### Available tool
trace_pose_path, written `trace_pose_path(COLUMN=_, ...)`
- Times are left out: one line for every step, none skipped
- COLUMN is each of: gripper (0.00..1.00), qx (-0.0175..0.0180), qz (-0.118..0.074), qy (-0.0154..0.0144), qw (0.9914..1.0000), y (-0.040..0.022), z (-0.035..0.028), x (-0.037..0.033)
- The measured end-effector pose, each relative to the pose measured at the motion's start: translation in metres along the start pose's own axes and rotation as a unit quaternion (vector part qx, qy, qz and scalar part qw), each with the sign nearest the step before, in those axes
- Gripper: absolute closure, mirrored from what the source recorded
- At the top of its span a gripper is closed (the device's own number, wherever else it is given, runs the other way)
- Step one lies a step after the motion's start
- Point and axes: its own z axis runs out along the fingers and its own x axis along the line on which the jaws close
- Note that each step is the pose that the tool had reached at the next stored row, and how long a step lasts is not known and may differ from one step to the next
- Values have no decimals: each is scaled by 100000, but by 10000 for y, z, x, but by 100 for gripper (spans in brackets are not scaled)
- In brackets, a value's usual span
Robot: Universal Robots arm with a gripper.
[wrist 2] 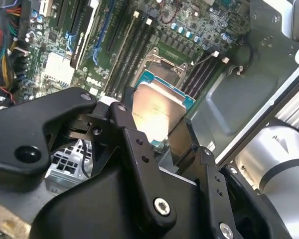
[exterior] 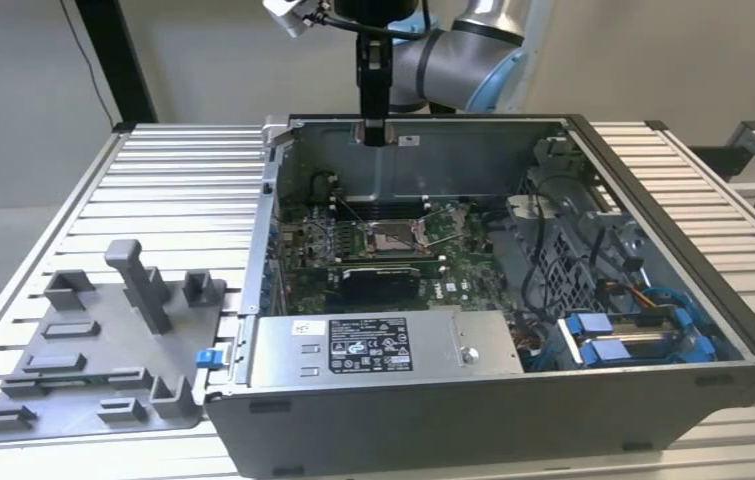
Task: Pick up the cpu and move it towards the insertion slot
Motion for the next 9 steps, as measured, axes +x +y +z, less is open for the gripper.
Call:
trace_pose_path(gripper=100, qx=5, qz=-149, qy=-9, qw=100000, y=0, z=4, x=0)
trace_pose_path(gripper=100, qx=-5, qz=-234, qy=-59, qw=100000, y=-1, z=12, x=1)
trace_pose_path(gripper=100, qx=-16, qz=-280, qy=-169, qw=99999, y=-2, z=22, x=3)
trace_pose_path(gripper=100, qx=-31, qz=-318, qy=-314, qw=99999, y=-2, z=32, x=6)
trace_pose_path(gripper=100, qx=-48, qz=-348, qy=-514, qw=99998, y=-3, z=42, x=8)
trace_pose_path(gripper=100, qx=-65, qz=-368, qy=-746, qw=99997, y=-3, z=53, x=11)
trace_pose_path(gripper=100, qx=-84, qz=-394, qy=-1015, qw=99994, y=-4, z=63, x=13)
trace_pose_path(gripper=100, qx=-109, qz=-418, qy=-1289, qw=99991, y=-5, z=74, x=17)
trace_pose_path(gripper=100, qx=-132, qz=-443, qy=-1556, qw=99987, y=-5, z=84, x=20)
